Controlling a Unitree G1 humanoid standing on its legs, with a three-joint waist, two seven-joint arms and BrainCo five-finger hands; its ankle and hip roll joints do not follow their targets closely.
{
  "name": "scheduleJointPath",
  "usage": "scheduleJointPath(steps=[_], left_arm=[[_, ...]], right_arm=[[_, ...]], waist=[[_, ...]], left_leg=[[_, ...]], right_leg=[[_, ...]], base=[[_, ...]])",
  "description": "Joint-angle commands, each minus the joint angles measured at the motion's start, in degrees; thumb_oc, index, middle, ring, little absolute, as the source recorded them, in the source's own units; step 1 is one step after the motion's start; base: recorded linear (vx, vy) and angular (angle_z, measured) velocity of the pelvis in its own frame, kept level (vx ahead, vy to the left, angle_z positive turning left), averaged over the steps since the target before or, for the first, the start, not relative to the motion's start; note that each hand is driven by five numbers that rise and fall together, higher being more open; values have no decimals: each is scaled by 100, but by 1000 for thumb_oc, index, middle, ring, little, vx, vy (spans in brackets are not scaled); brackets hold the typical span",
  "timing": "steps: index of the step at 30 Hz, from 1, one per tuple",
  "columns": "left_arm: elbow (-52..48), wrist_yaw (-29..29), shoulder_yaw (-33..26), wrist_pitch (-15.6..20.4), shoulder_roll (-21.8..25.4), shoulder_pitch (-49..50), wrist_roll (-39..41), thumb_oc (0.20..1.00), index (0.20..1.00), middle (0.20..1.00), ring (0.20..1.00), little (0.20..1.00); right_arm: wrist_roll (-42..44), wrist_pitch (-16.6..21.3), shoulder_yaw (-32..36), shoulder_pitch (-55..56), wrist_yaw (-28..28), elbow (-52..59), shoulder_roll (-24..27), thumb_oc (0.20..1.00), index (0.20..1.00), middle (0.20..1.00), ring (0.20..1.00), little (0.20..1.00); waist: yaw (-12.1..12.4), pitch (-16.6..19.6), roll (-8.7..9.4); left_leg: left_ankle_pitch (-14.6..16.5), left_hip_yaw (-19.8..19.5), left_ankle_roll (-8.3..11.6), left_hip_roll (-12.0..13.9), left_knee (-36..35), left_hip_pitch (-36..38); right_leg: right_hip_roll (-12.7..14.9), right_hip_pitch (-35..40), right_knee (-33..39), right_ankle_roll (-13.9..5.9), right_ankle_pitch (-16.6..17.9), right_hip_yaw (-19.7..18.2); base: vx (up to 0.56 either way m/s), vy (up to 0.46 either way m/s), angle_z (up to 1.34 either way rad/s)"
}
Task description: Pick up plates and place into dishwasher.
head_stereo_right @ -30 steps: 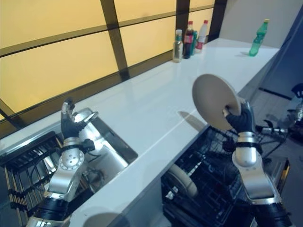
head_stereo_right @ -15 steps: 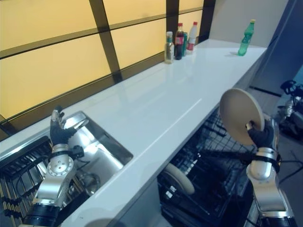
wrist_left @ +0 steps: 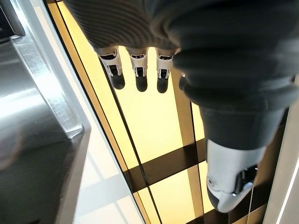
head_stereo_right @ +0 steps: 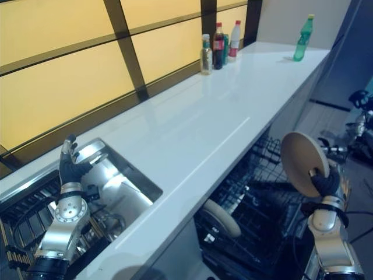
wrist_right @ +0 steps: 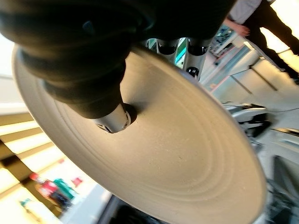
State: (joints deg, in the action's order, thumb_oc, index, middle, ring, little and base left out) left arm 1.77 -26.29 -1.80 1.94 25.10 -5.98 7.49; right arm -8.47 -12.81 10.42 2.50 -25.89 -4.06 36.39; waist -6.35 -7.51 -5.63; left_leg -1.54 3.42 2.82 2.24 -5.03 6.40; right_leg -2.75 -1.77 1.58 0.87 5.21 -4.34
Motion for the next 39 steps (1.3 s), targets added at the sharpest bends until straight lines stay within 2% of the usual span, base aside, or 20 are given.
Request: scheduleJointPath(steps=[1, 7, 11, 17, 21, 29, 39], left_arm=[[95, -83, -206, 291, 473, -14, -314, 1000, 1000, 1000, 1000, 1000], [41, -201, -105, 244, 560, -95, -311, 1000, 1000, 1000, 1000, 1000], [167, -437, 69, 307, 701, -404, -331, 1000, 1000, 1000, 1000, 1000], [404, -728, 299, 328, 1196, -1194, -10, 1000, 1000, 1000, 1000, 1000], [482, -885, 371, 341, 1358, -1456, 108, 1000, 1000, 1000, 1000, 1000], [493, -1138, 408, 408, 1536, -1727, 169, 1000, 1000, 1000, 1000, 1000], [487, -1323, 391, 518, 1601, -1858, 132, 1000, 1000, 1000, 1000, 1000]], right_arm=[[-495, 126, -251, -262, -200, -32, 192, 200, 200, 200, 200, 200], [-603, 76, -616, -425, -112, -345, 289, 200, 200, 200, 200, 200], [-1227, -41, -1101, -825, -10, -595, 481, 200, 200, 200, 200, 200], [-1235, -310, -1904, -1840, -149, -1118, 844, 200, 200, 200, 200, 200], [-1316, -380, -2099, -2216, -156, -1241, 968, 200, 200, 200, 200, 200], [-2386, -722, -2507, -2695, 97, -1417, 1350, 200, 200, 200, 200, 200], [-2427, -1035, -2695, -3148, 597, -1491, 1617, 200, 200, 200, 200, 200]], waist=[[47, 15, 286], [155, -188, 306], [220, -456, 326], [321, -887, 324], [347, -1066, 305], [366, -1469, 284], [343, -1842, 180]], left_leg=[[680, -109, -350, -410, 409, -289], [573, -198, -306, -410, 571, -651], [487, -227, -274, -401, 668, -1007], [379, -258, -248, -373, 793, -1639], [302, -281, -241, -355, 763, -1881], [137, -256, -224, -300, 676, -2207], [-23, -225, -227, -343, 555, -2472]], right_leg=[[484, 93, -330, -776, -666, -108], [504, -151, -414, -790, -633, -85], [494, -409, -459, -796, -615, -93], [464, -882, -454, -744, -558, -65], [447, -1102, -433, -715, -520, -50], [428, -1432, -436, -654, -420, 46], [472, -1834, -541, -642, -329, 171]], base=[[38, -25, -1], [-37, -28, 0], [-143, -51, -2], [-216, -49, -3], [-110, -24, -3], [-80, -22, 4], [-60, 2, 2]])
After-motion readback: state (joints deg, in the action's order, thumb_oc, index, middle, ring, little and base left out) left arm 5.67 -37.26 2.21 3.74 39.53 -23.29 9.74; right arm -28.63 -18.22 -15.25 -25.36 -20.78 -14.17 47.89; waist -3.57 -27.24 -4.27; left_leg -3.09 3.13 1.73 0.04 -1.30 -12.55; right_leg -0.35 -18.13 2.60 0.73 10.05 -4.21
